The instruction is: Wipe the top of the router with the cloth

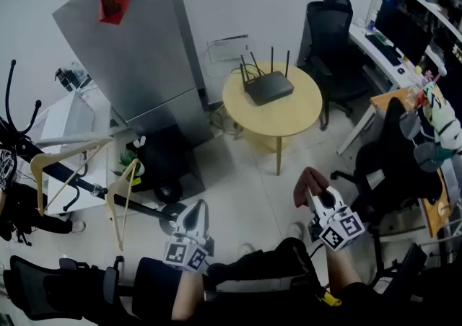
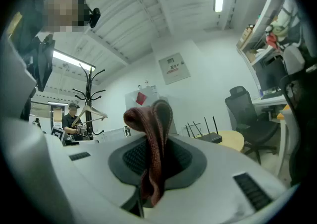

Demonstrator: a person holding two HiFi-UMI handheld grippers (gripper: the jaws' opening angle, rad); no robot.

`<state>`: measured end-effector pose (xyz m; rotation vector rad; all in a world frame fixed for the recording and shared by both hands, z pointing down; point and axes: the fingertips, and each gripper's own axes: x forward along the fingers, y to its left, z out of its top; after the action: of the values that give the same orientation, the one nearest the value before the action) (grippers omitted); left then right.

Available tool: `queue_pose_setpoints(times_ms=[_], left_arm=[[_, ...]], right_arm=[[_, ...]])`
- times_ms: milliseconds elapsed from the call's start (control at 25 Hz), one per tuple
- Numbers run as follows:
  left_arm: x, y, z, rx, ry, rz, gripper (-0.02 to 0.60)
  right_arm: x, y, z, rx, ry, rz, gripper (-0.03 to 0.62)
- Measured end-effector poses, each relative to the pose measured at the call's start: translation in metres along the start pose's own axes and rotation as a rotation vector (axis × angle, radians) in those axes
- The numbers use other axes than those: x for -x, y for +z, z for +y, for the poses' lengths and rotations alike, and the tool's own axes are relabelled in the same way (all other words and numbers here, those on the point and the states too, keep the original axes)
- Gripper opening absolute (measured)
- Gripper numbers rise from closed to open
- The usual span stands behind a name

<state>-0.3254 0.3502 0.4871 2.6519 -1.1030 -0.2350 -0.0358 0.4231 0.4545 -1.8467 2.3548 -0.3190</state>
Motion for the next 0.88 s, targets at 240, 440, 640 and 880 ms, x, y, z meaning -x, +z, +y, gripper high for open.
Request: queue_pose_setpoints(times_ms=[240, 440, 640, 880], left_arm=[[-0.026, -0.001, 0.003, -0.013, 0.019, 0.006, -0.005], [-0.084, -0.005, -0.021, -0.043, 0.029, -0.011, -0.005], [-0.147, -0.001, -0.046, -0.086, 0.046, -0.031, -0.005], [-0.194, -0.003, -0.069, -0.091, 0.115, -0.052, -0.005]], right_arm=[[-0.027, 0.000, -0.018, -0.059, 0.035, -0.009, 0.061], [-0.042, -0.001, -0.070, -0.083, 0.087, 0.023, 0.061], [-0.064, 0.019, -0.140, -0.098, 0.121, 0.014, 0.061], [-0.086, 0.033, -0.191, -0.241, 0.225, 0.015, 0.061]])
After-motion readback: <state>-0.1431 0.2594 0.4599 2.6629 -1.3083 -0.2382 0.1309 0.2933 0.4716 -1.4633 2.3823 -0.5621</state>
